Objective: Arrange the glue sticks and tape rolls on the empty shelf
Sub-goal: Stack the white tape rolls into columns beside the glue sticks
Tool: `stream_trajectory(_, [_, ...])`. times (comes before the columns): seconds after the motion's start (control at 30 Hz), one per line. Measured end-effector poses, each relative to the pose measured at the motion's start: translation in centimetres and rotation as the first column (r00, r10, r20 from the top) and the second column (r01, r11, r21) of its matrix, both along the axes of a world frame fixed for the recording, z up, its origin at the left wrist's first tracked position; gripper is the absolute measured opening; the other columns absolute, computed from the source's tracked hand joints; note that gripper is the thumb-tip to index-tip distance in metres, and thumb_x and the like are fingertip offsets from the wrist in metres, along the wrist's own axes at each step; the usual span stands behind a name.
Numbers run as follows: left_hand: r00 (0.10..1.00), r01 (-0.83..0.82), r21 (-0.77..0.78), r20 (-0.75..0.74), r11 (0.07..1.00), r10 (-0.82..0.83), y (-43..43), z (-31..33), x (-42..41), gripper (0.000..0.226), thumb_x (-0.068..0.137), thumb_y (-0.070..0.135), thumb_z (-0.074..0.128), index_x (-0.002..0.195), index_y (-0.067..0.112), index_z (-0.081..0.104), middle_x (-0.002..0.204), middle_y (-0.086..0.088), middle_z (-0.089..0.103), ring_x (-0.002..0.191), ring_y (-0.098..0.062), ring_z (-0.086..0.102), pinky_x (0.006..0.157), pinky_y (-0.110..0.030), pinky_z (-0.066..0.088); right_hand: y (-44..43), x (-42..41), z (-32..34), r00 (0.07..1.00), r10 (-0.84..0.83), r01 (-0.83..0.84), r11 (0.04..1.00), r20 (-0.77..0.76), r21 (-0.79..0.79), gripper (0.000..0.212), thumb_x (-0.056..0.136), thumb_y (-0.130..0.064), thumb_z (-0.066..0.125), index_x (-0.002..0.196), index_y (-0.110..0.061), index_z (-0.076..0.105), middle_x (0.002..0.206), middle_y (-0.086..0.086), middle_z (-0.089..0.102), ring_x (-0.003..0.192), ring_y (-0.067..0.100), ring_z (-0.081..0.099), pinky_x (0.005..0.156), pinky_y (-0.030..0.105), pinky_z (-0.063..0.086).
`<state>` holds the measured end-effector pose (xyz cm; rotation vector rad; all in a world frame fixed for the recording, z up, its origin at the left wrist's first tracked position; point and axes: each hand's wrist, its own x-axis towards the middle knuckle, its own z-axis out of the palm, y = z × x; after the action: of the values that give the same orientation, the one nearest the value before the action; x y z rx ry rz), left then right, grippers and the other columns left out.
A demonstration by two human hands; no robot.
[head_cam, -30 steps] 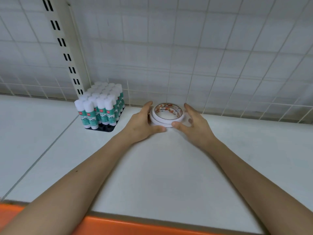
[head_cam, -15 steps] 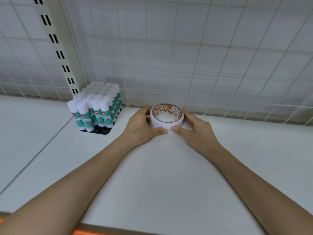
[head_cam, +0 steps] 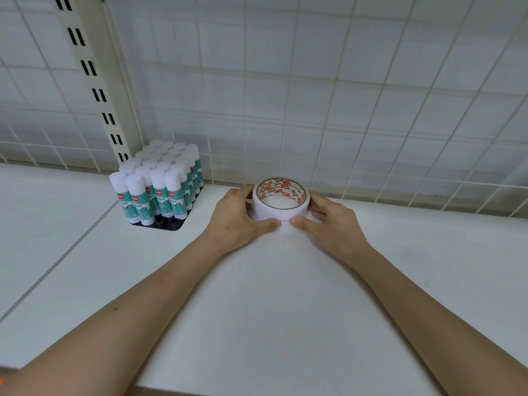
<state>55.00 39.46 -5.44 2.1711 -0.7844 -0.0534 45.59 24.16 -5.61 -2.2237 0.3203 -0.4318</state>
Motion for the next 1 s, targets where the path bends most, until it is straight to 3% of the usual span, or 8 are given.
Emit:
stream_trajectory(0.2, [1.0, 0.012, -0.004, -0.008, 1.0, -0.012, 0.2, 0.1, -0.1, 0.063, 0.065, 0.033, 0.082, 0.121, 0.022, 0.055, 0.107, 0.006, 0.063, 0.084, -0.011, 0.055, 0.064, 0.002, 0.036, -0.1, 0.1, -0.1, 1.0, -0.013, 0.013, 1.0, 0.027, -0.022, 0.046, 0.074, -0.022, 0.073, 0.118, -0.021, 0.059, 0.11, 0.002, 0.068, 0.104, 0.015, 0.061, 0.097, 0.029, 0.045])
stream_trajectory(0.33, [1.0, -0.006, 0.012, 0.01, 1.0, 0.005, 0.2, 0.3, -0.1, 0.06, 0.064, 0.035, 0.082, 0.117, 0.024, 0.058, 0.101, 0.004, 0.067, 0.083, -0.015, 0.062, 0.064, -0.002, 0.039, -0.1, 0.1, 0.0, 0.999, -0.012, 0.012, 1.0, 0.033, 0.009, 0.045, 0.073, -0.017, 0.074, 0.116, -0.021, 0.061, 0.108, -0.001, 0.069, 0.101, 0.01, 0.061, 0.097, 0.024, 0.044])
stream_trajectory(0.47, [0.998, 0.019, 0.003, -0.064, 1.0, -0.018, 0.2, 0.7, -0.4, 0.062, 0.067, 0.036, 0.08, 0.122, 0.025, 0.054, 0.099, 0.011, 0.062, 0.086, -0.008, 0.058, 0.065, -0.005, 0.039, -0.2, 0.0, 0.1, 1.0, 0.006, -0.006, 0.999, 0.0, 0.042, 0.045, 0.075, -0.02, 0.073, 0.118, -0.023, 0.059, 0.113, -0.003, 0.066, 0.107, 0.008, 0.058, 0.1, 0.023, 0.042])
stream_trajectory(0.6, [0.991, 0.014, -0.061, -0.131, 0.998, -0.022, 0.0, 0.8, -0.6, 0.056, 0.072, 0.035, 0.075, 0.122, 0.022, 0.054, 0.109, 0.007, 0.063, 0.092, -0.005, 0.055, 0.076, -0.012, 0.039, -0.2, -0.3, 0.4, 1.0, 0.027, -0.029, 0.988, 0.016, 0.152, 0.031, 0.08, -0.021, 0.068, 0.11, -0.024, 0.063, 0.11, -0.005, 0.068, 0.103, 0.007, 0.062, 0.1, 0.028, 0.044])
stream_trajectory(0.73, [0.993, -0.015, -0.084, -0.114, 0.996, 0.006, -0.2, 0.7, -0.7, 0.054, 0.071, 0.032, 0.077, 0.118, 0.016, 0.057, 0.115, 0.0, 0.064, 0.093, -0.009, 0.057, 0.076, -0.011, 0.038, 0.3, -0.3, 0.7, 0.999, -0.02, 0.016, 0.988, 0.029, 0.152, 0.03, 0.082, -0.012, 0.065, 0.111, -0.018, 0.064, 0.108, -0.001, 0.068, 0.095, 0.002, 0.059, 0.082, 0.0, 0.04])
stream_trajectory(0.8, [0.997, -0.021, -0.073, -0.081, 0.997, 0.015, -0.2, 0.7, -0.7, 0.055, 0.069, 0.031, 0.079, 0.117, 0.013, 0.057, 0.112, -0.001, 0.065, 0.095, -0.012, 0.059, 0.073, -0.01, 0.038, 0.5, -0.2, 0.8, 0.999, -0.037, 0.035, 0.991, 0.008, 0.128, 0.03, 0.083, -0.01, 0.063, 0.112, -0.016, 0.064, 0.106, -0.003, 0.068, 0.095, 0.002, 0.058, 0.075, -0.004, 0.037])
stream_trajectory(0.9, [0.999, -0.012, -0.049, -0.05, 0.999, 0.009, -0.1, 0.6, -0.7, 0.057, 0.068, 0.03, 0.08, 0.116, 0.01, 0.057, 0.113, -0.004, 0.065, 0.103, -0.02, 0.06, 0.08, -0.019, 0.043, 0.7, -0.1, 0.9, 0.998, -0.06, 0.063, 0.995, -0.037, 0.08, 0.029, 0.085, -0.014, 0.06, 0.113, -0.019, 0.063, 0.109, -0.002, 0.068, 0.103, 0.007, 0.059, 0.076, -0.002, 0.035])
stream_trajectory(1.0, [0.998, -0.015, 0.003, -0.068, 1.0, 0.015, 0.0, 0.9, -0.4, 0.06, 0.067, 0.037, 0.079, 0.116, 0.012, 0.056, 0.115, -0.002, 0.064, 0.106, -0.018, 0.059, 0.08, -0.019, 0.041, 1.1, -0.1, 1.2, 0.993, -0.076, 0.078, 0.997, -0.094, 0.023, 0.032, 0.088, -0.019, 0.057, 0.12, -0.018, 0.058, 0.117, 0.003, 0.065, 0.113, 0.015, 0.056, 0.092, 0.017, 0.038])
